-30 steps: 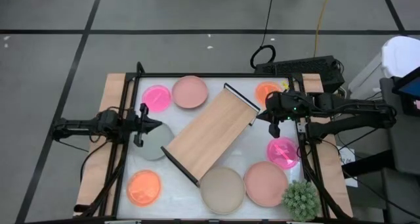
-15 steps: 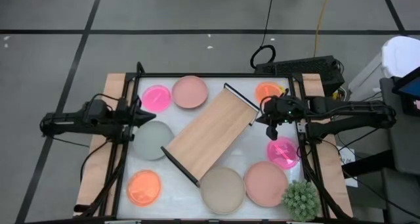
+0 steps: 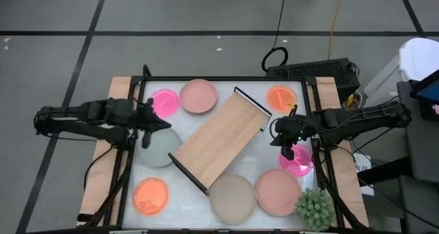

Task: Place and stack plates onto a shelf
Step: Put the bottom big light pink plate on the shelf

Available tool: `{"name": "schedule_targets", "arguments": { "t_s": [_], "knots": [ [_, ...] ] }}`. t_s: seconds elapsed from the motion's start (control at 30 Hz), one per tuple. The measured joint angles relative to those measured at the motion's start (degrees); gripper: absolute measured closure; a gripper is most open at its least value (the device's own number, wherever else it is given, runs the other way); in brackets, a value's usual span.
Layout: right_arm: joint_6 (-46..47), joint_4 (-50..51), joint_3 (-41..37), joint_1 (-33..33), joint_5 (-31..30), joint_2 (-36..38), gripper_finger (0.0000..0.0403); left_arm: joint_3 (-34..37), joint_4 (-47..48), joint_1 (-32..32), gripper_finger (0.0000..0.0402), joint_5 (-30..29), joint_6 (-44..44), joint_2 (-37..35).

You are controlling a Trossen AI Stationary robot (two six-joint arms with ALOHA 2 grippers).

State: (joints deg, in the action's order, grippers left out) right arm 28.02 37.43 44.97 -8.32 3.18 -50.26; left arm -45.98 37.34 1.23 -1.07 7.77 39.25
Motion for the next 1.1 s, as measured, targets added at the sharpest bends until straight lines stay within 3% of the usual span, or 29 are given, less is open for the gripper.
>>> {"name": "schedule_targets", "arguments": {
  "t_s": [0.3, 0.6, 0.83, 1.1],
  "knots": [
    [8.4, -2.9, -1.4, -8.2, -1.6, -1.7, 0.0403, 0.0, 8.8, 2.5, 0.0398, 2.2, 4.0, 6.9],
    [7.7, -3.3, -1.4, -13.5, 1.7, -13.2, 0.0396, 0.0, 9.4, 7.0, 0.0398, 1.2, 8.5, 7.6],
    [4.2, -7.2, -1.4, -15.9, 3.1, -19.7, 0.0360, 0.0, 9.2, 9.5, 0.0398, 0.5, 9.3, 7.6],
    [-2.0, -6.8, -1.4, -16.9, -0.6, -22.9, 0.0298, 0.0, 9.1, 11.0, 0.0398, -2.0, 11.1, 7.6]
  ]
}}
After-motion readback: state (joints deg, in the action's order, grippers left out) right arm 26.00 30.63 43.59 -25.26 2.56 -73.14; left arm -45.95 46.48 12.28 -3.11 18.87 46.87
